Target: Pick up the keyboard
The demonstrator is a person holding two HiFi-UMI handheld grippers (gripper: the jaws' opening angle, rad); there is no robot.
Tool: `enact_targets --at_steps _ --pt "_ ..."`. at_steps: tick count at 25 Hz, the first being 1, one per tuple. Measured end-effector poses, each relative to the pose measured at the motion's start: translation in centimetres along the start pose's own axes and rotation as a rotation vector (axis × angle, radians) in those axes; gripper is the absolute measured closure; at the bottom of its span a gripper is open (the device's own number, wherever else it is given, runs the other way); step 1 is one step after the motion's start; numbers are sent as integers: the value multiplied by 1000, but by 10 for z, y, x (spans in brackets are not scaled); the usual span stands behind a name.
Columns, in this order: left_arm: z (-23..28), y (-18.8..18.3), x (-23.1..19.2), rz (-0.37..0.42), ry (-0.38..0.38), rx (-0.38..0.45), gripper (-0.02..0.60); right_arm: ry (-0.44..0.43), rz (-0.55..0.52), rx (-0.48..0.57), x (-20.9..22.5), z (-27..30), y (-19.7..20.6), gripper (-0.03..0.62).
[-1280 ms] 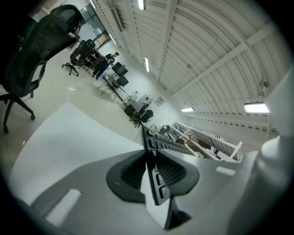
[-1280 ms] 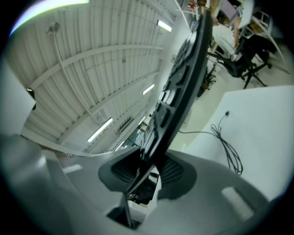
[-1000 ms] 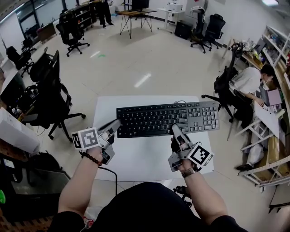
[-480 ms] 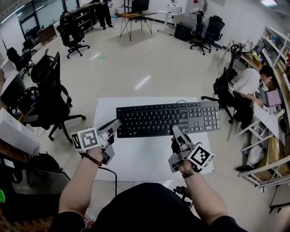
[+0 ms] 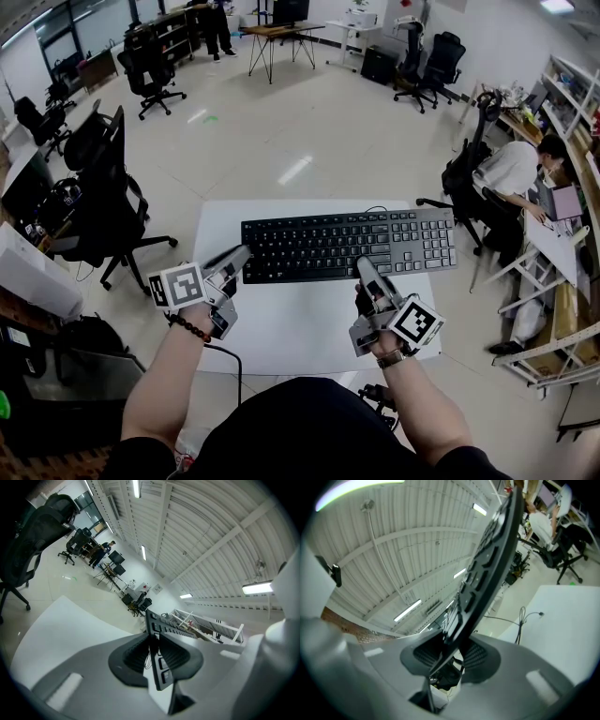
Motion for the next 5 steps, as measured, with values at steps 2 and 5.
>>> enact_targets --at_steps 2,5 --pt "0 0 0 0 1 1 505 1 -4 0 0 0 -1 482" --pt "1 -1 1 1 2 3 505 -3 -13 -1 -1 1 -2 482"
Point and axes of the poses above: the fingertips, and each gripper's own axes: z forward along the fingers, x to its right, y out of its underside, the point moved 5 cm from there along -z, backward along the fingers, and after that the axes turned 15 degrees about x, right-handed, at the moved point
